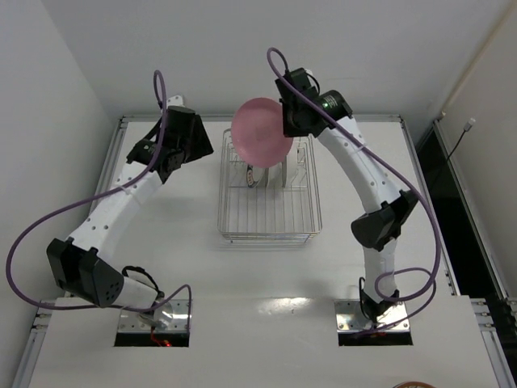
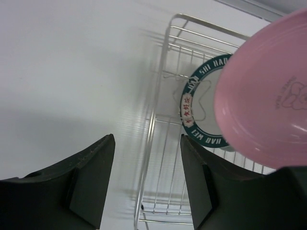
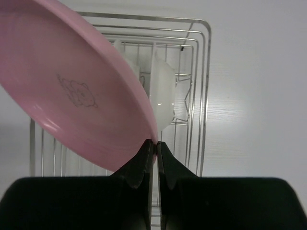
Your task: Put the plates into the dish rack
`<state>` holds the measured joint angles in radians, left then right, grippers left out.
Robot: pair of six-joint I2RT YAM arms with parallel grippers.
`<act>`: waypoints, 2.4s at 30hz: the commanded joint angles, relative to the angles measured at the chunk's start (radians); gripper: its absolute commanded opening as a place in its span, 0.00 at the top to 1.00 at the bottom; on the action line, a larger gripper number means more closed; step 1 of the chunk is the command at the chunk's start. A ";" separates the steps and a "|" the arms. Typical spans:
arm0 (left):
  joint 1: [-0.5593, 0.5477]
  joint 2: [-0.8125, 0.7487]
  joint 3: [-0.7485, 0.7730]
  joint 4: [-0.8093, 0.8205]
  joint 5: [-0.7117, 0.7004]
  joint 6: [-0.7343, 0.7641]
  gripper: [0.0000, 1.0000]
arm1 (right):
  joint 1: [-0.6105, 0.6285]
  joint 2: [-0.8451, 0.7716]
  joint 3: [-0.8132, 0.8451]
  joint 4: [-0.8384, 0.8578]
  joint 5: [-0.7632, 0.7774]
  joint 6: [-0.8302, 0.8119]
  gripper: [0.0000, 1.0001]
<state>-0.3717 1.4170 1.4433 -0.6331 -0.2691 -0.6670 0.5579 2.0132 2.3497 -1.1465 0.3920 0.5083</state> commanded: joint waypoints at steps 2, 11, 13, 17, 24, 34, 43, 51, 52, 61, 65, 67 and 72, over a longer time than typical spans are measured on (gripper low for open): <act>0.002 -0.062 0.112 -0.129 -0.134 0.066 0.46 | 0.000 -0.025 0.014 0.091 0.186 -0.002 1.00; -0.007 -0.116 0.281 -0.373 -0.101 0.063 0.46 | 0.060 0.107 0.063 0.113 0.200 -0.067 1.00; -0.007 -0.154 0.260 -0.392 -0.101 0.073 0.46 | 0.072 0.107 0.030 0.122 0.191 -0.025 1.00; -0.007 -0.263 0.157 -0.392 -0.065 0.031 0.46 | 0.096 0.078 -0.012 0.154 0.188 0.035 1.00; -0.016 -0.423 0.020 -0.362 0.001 0.030 0.46 | 0.171 -0.002 -0.267 0.123 0.154 0.206 1.00; -0.181 -0.379 -0.011 -0.251 0.016 0.137 0.42 | 0.211 0.055 0.014 -0.041 0.193 0.340 1.00; -0.478 -0.297 -0.128 0.099 -0.322 0.512 0.36 | 0.166 -0.030 0.003 -0.030 0.004 0.378 1.00; -0.726 -0.395 -0.512 0.420 -0.538 0.724 0.27 | 0.080 -0.064 -0.035 0.001 -0.166 0.378 1.00; -0.736 -0.386 -0.530 0.449 -0.585 0.759 0.27 | 0.080 -0.074 -0.035 0.001 -0.194 0.378 1.00; -0.793 -0.225 -0.632 0.955 -0.780 1.123 0.20 | 0.062 -0.119 -0.062 -0.021 -0.295 0.378 1.00; -0.783 -0.144 -0.644 1.090 -0.765 1.176 0.17 | 0.051 -0.155 -0.073 -0.030 -0.317 0.378 1.00; -0.762 -0.115 -0.644 1.133 -0.765 1.176 0.15 | 0.040 -0.156 -0.073 -0.041 -0.326 0.378 1.00; -0.740 -0.059 -0.607 1.150 -0.756 1.185 0.34 | 0.031 -0.195 -0.084 -0.061 -0.367 0.369 1.00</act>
<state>-1.1275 1.3525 0.8032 0.4221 -1.0183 0.4873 0.5983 1.8900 2.2753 -1.2198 0.0734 0.8642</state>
